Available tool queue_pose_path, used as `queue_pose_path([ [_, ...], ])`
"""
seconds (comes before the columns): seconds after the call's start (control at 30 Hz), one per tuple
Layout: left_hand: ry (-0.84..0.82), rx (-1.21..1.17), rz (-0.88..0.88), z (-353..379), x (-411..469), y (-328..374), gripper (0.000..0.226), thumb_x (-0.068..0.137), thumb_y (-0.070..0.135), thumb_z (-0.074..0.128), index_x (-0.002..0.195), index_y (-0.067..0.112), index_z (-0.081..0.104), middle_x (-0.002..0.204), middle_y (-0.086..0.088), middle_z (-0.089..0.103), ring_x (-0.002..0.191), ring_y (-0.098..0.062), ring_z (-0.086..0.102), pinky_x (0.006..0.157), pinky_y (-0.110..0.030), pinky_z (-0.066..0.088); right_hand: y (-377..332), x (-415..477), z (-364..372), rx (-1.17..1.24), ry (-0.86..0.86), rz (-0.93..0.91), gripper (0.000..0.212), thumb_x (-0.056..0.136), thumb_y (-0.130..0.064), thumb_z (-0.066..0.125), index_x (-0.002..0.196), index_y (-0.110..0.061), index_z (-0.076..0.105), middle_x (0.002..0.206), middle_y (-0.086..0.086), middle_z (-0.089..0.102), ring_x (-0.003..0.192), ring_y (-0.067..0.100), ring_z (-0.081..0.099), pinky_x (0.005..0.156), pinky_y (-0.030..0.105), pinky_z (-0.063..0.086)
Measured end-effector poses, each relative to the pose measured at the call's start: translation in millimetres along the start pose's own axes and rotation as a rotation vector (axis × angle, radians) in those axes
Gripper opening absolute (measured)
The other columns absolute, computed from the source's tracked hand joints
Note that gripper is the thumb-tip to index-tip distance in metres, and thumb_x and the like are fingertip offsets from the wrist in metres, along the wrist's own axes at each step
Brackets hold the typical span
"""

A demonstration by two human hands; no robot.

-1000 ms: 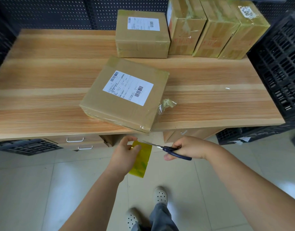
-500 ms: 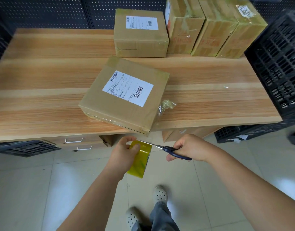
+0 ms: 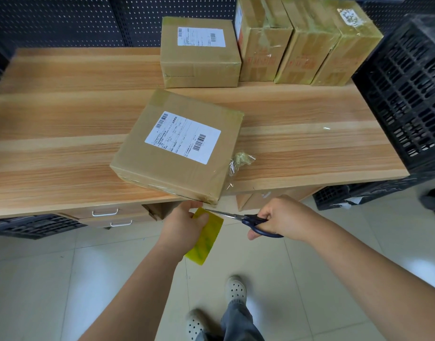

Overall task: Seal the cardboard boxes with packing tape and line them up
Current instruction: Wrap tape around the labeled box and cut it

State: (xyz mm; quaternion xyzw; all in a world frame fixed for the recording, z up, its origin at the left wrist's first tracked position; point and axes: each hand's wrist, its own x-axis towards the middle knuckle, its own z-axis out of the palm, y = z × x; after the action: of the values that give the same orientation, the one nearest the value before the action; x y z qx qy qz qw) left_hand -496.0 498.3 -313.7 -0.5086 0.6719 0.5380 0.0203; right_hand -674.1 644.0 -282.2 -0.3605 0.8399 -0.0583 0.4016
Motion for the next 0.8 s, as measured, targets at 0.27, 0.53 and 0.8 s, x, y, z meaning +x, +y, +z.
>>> queue_pose_path([
  [0.27,0.042,0.057,0.003,-17.4,16.0,5.0,0.032,0.089,0.024,0.062,0.120,0.029,0.060,0.108,-0.002,0.062,0.087,-0.019,0.057,0.067,-0.027,0.040,35.7,-10.4,-17.1,-0.233,-0.150,0.077,0.067,0.062,-0.079,0.069,0.072,-0.013,0.060,0.069,-0.004,0.054,0.064,0.012,0.051,0.057,0.027,0.034],
  [0.53,-0.103,0.011,0.012,-28.4,16.6,5.2,0.019,0.086,0.028,0.065,0.098,0.042,0.063,0.100,0.005,0.062,0.091,-0.019,0.060,0.087,-0.036,0.050,70.4,-25.0,-25.0,0.028,-0.058,0.112,0.044,0.065,-0.064,0.078,0.062,-0.026,0.056,0.054,-0.014,0.051,0.057,0.004,0.049,0.055,0.022,0.031],
  [0.8,-0.086,-0.079,-0.010,-16.4,7.4,1.8,0.023,0.081,0.034,0.066,0.100,0.045,0.061,0.110,-0.002,0.062,0.097,-0.021,0.059,0.079,-0.033,0.050,-3.5,4.7,-20.6,0.383,0.491,0.108,0.047,0.073,-0.062,0.074,0.083,-0.019,0.060,0.077,-0.006,0.061,0.073,0.011,0.057,0.062,0.024,0.041],
])
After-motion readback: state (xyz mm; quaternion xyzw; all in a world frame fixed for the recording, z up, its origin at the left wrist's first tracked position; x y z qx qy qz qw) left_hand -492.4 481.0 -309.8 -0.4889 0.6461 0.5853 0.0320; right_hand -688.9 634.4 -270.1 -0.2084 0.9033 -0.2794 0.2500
